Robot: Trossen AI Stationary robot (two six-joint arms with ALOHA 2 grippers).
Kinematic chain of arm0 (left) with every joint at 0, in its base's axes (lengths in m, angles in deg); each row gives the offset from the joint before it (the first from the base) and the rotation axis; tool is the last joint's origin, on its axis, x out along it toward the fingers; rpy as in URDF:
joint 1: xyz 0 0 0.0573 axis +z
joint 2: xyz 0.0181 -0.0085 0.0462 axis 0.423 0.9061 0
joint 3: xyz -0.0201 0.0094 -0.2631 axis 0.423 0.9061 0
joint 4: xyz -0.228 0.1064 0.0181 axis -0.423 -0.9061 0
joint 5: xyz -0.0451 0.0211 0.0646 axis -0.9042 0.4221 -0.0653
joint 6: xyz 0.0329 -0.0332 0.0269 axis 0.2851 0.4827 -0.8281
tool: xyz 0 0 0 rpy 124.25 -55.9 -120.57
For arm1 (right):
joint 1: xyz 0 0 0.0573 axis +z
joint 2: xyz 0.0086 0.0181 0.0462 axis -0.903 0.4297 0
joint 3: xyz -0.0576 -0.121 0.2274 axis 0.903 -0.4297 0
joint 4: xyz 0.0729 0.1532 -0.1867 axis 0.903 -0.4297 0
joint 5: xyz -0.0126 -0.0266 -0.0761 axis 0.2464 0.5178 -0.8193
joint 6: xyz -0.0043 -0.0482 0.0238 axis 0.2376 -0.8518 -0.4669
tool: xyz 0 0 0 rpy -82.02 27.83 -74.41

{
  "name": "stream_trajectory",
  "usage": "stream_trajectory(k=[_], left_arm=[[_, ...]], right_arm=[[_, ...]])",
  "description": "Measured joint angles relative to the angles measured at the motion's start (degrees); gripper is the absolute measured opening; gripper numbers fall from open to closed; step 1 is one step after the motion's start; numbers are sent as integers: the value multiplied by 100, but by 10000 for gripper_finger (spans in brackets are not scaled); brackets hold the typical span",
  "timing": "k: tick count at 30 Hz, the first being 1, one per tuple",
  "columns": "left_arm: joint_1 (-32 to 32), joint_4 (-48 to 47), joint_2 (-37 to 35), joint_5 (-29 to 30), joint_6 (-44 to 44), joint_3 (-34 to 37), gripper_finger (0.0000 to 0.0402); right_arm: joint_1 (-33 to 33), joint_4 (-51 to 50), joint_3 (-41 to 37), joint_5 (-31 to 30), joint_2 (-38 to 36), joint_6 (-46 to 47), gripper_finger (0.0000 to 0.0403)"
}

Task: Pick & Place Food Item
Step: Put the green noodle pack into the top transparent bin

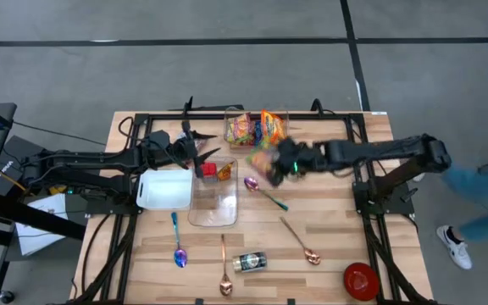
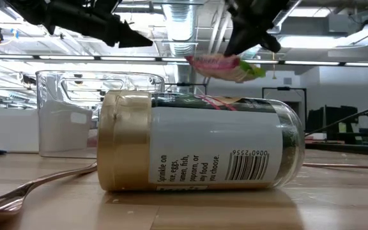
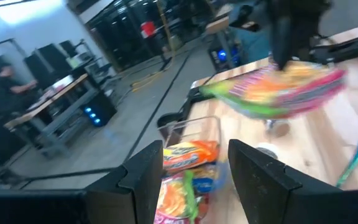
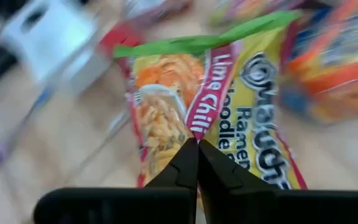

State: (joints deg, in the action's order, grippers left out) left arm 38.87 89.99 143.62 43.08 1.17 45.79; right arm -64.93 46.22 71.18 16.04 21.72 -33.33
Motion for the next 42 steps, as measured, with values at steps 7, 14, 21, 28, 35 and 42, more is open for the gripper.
stream_trajectory(k=[7, 14, 21, 28, 35, 42], left_arm=[[0, 77, -90, 311, 352, 0, 176], [-38, -102, -538, 309, 866, 0, 176], [-326, -563, -998, 304, 919, 0, 176], [-641, -589, -1138, 313, 932, 0, 176], [-649, -620, -1162, 338, 891, 0, 176], [-649, -619, -1162, 335, 883, 0, 176]], right_arm=[[-1204, 626, 1, 179, 5, 382, 0], [-1882, 1045, 15, 169, 182, 901, 0], [-2223, 1620, 11, 270, 753, 1353, 0], [-2566, 1986, 9, 403, 1295, 1446, 0], [-2895, 1802, 2, 296, 1291, 1321, 0], [-2947, 1745, -172, 377, 1291, 1292, 0]])
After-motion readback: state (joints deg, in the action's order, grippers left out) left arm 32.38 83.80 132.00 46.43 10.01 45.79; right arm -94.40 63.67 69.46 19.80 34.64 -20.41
